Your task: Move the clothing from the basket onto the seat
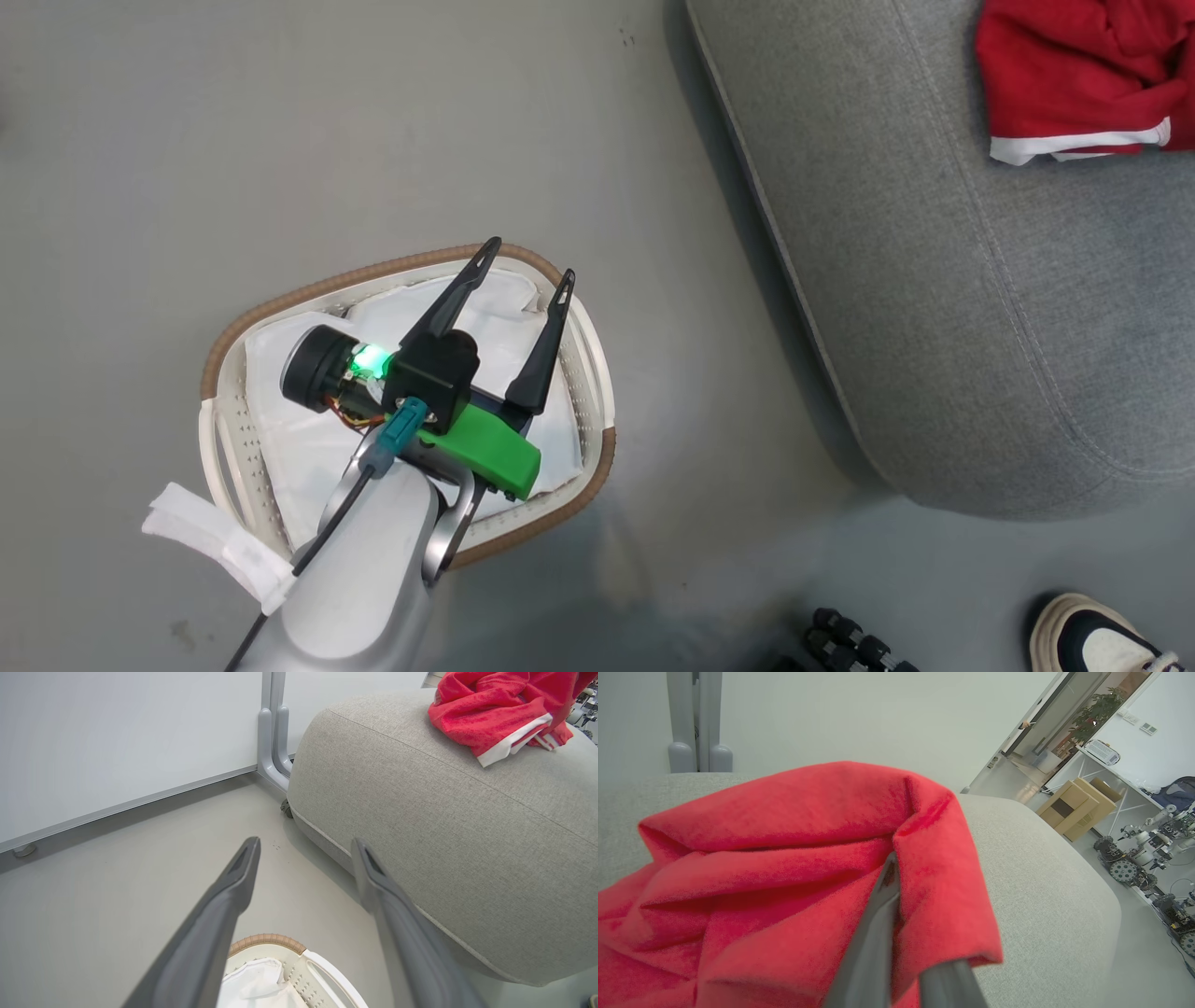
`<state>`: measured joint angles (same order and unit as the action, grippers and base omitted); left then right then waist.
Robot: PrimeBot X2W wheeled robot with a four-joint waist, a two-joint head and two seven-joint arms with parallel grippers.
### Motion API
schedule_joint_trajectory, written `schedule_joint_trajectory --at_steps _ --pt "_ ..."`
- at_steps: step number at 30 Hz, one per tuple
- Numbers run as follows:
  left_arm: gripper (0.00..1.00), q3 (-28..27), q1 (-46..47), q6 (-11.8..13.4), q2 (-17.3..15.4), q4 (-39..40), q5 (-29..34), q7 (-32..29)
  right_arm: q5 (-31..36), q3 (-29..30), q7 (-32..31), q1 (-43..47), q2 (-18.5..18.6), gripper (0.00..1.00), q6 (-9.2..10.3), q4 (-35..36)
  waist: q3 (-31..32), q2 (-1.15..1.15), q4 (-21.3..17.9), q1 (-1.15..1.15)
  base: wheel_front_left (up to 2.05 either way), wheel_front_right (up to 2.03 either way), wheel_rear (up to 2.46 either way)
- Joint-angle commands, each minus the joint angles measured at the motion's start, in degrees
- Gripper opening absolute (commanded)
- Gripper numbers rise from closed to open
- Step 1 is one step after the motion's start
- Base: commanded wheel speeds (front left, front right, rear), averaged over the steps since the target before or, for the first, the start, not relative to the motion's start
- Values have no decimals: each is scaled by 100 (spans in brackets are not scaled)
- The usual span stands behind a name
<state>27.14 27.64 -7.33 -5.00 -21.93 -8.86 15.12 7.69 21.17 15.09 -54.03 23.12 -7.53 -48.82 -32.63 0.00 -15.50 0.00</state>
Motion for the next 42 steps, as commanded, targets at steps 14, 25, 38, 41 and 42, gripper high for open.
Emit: schedule_joint_trajectory --at_steps 14,25,38,41,42 --pt "100 -323 -313 -21 59 -104 -47 3 -89 268 11 1764 -712 100 8 641 678 0 1 0 0 0 0" --pt "100 -962 -887 67 131 23 -13 3 -697 -977 11 2566 -1203 100 8 1547 1253 0 253 0 0 0 0" --pt "100 -1763 -1264 281 179 166 102 3 -1434 -2418 11 2705 -1634 100 7 2367 1652 0 875 0 0 0 0" --pt "100 -1989 -1348 382 189 210 89 3 -1484 -2524 11 2777 -1720 100 7 2451 1747 0 1012 0 0 0 0" --pt "100 -2062 -1373 405 192 224 91 3 -1487 -2556 11 2813 -1749 100 8 2467 1776 0 1050 0 0 0 0"
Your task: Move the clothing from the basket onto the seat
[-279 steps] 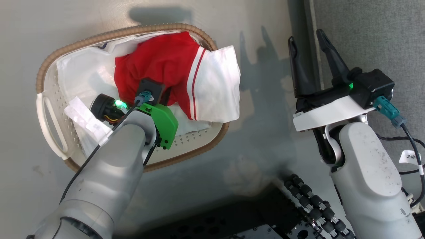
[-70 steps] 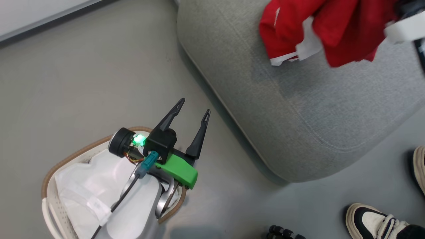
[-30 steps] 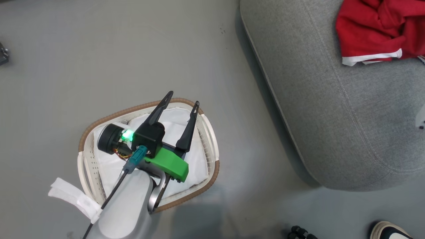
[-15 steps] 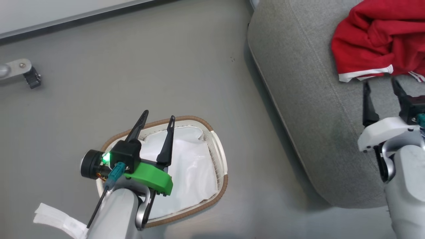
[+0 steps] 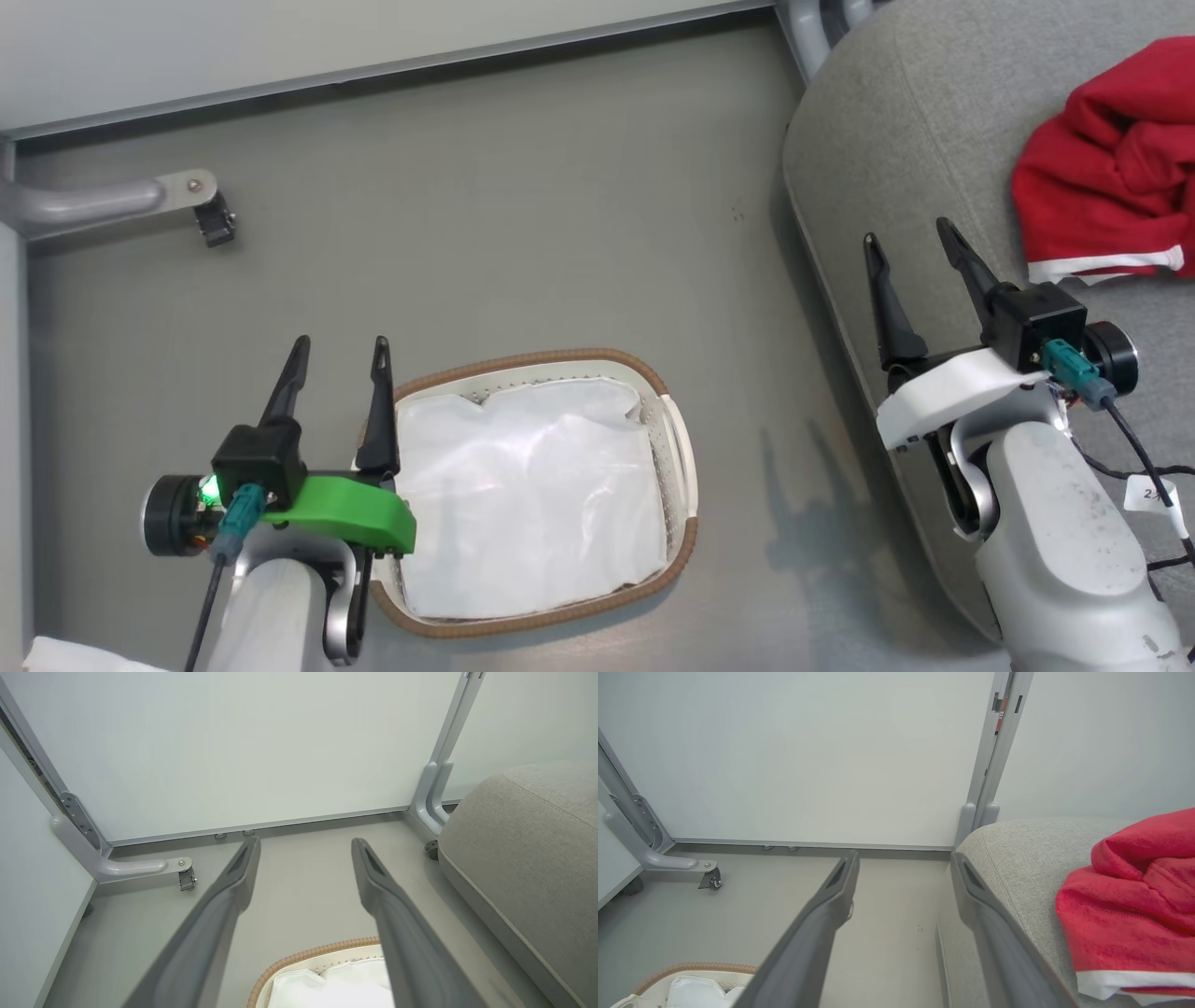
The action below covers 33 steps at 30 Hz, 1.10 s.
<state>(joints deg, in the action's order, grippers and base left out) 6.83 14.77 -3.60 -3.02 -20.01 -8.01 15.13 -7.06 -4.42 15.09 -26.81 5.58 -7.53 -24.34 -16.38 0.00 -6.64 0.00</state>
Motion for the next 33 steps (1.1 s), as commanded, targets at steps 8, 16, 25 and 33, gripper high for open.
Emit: schedule_joint_trajectory --at_steps 8,16,25,33 --pt "100 -349 -452 206 4 215 -29 2 34 -21 10 497 -182 100 7 139 381 0 385 0 0 0 0" --pt "100 -391 -714 295 4 169 -284 2 18 124 10 843 -235 100 7 198 562 0 421 0 0 0 0" --pt "100 -469 -872 271 4 129 -439 2 -13 225 11 1029 -251 100 7 217 647 0 490 0 0 0 0" --pt "0 -498 -828 225 41 -78 -710 -68 -225 236 -85 1093 -312 0 0 19 662 0 502 0 0 0 0"
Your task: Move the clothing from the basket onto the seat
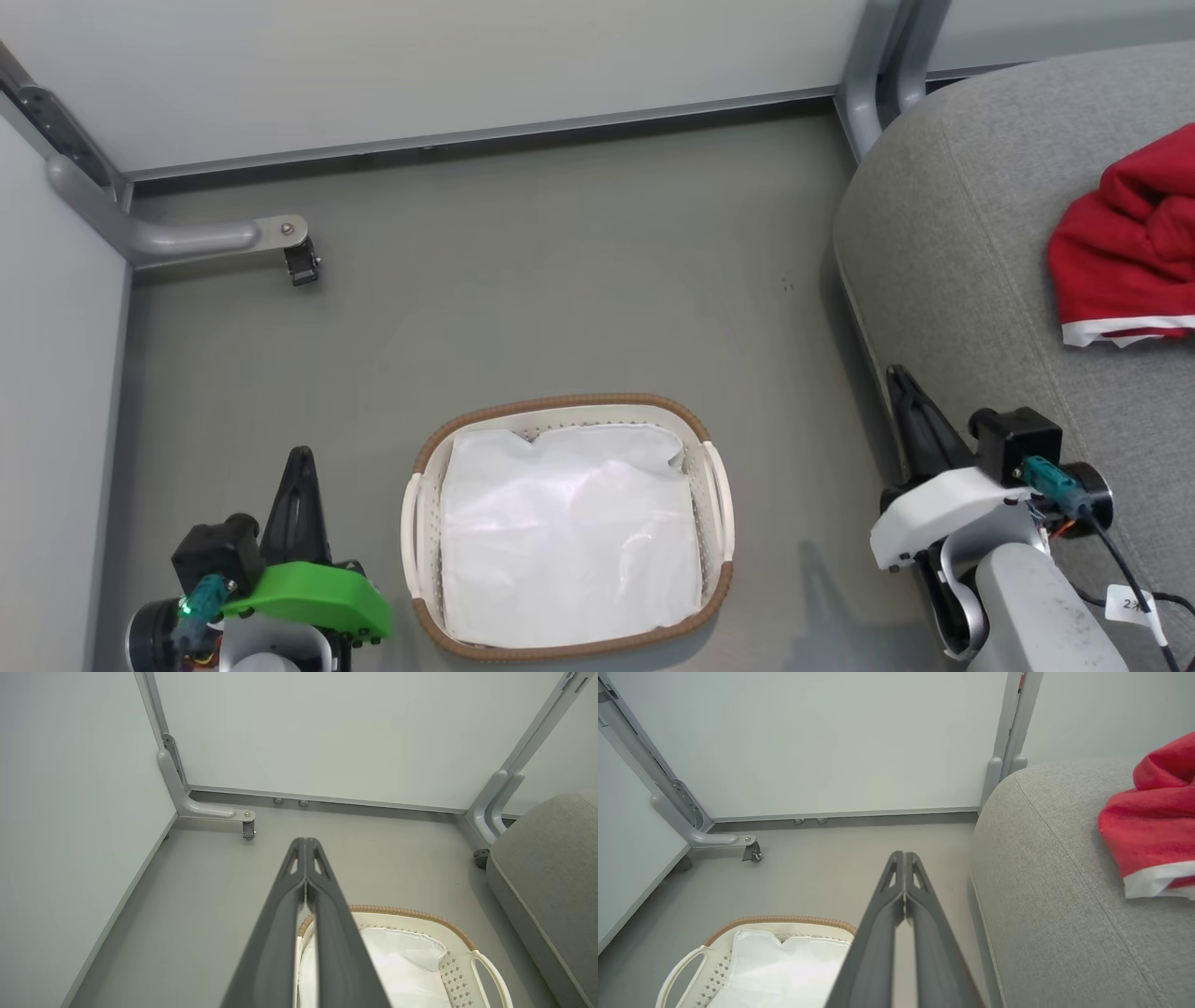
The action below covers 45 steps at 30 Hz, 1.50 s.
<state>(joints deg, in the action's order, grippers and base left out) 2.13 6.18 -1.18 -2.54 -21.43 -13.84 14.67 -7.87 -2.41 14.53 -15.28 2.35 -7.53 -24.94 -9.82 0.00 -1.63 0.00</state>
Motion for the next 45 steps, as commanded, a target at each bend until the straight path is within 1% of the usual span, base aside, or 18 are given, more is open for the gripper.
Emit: schedule_joint_trajectory --at_steps 1,12,21,45 --pt "0 -40 34 -25 -7 69 -226 -51 -249 49 -59 -50 12 0 0 88 13 0 2 0 0 0 0" --pt "0 -164 26 -118 -12 180 -1389 -362 -1500 171 -363 107 19 0 1 260 100 0 17 0 0 0 0" --pt "0 -254 21 -187 -16 261 -2214 -584 -2388 262 -583 215 25 0 1 376 169 0 28 0 0 0 0" --pt "0 -458 18 -336 -26 426 -4034 -1083 -4347 471 -1077 444 40 0 3 619 353 0 59 0 0 0 0"
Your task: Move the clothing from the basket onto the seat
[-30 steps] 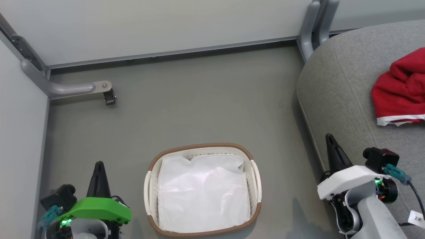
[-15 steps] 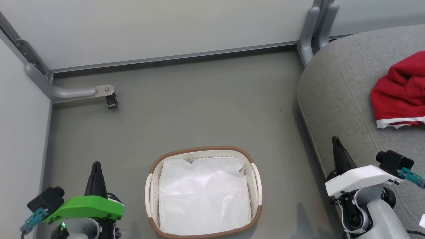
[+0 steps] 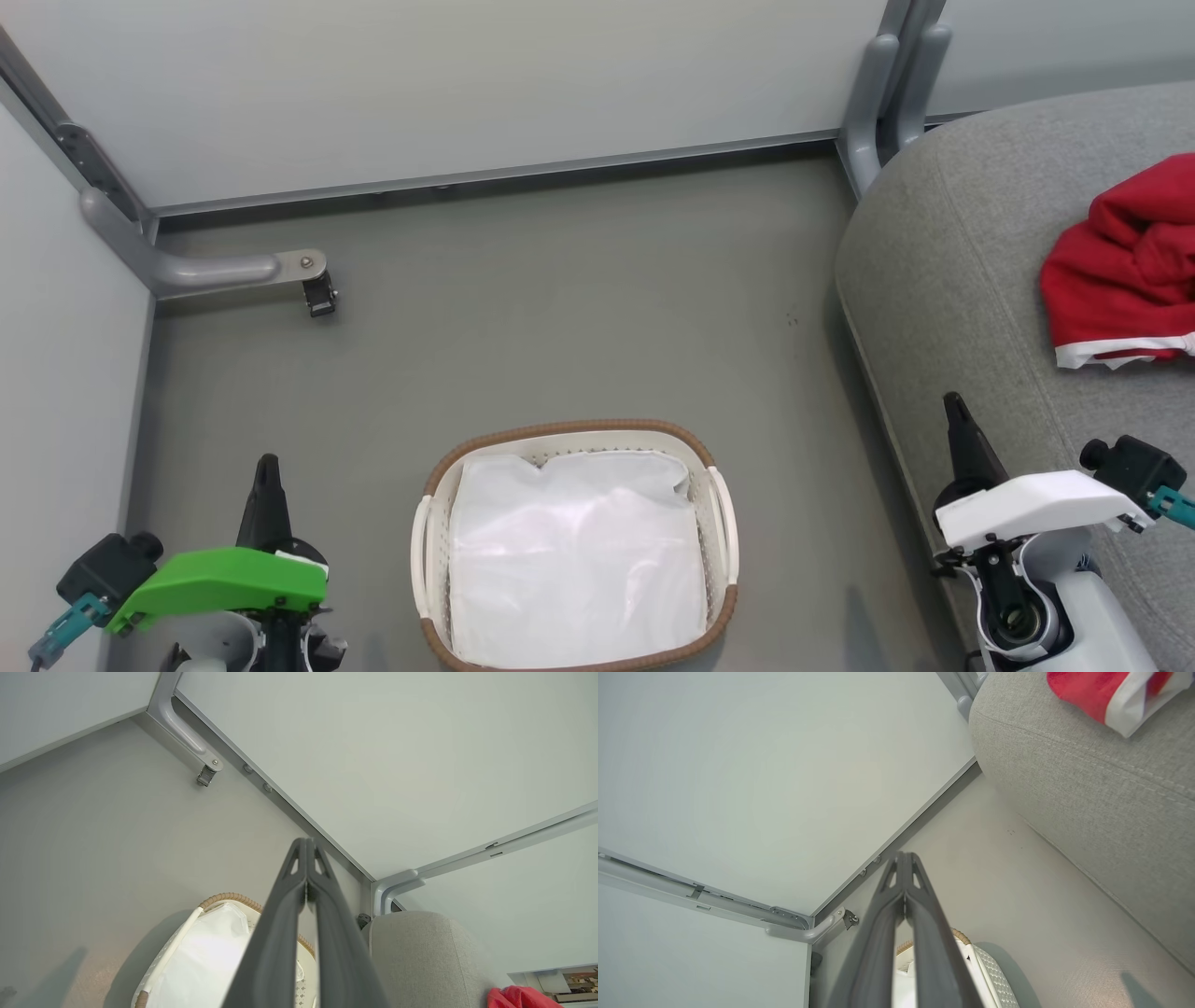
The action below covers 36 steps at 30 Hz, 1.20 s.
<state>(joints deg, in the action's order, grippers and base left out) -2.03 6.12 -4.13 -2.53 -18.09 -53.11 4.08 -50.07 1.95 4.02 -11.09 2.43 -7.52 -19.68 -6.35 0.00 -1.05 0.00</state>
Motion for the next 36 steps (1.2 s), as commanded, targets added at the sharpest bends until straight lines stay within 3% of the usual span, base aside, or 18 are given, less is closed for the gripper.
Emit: schedule_joint_trajectory --at_steps 1,36 --pt "0 -50 23 -48 -28 96 -168 -42 -193 42 -45 34 31 0 1 101 13 0 3 0 0 0 0" --pt "0 -273 20 -206 -41 269 -2167 -591 -2337 269 -589 294 45 0 3 363 282 0 48 0 0 0 0"
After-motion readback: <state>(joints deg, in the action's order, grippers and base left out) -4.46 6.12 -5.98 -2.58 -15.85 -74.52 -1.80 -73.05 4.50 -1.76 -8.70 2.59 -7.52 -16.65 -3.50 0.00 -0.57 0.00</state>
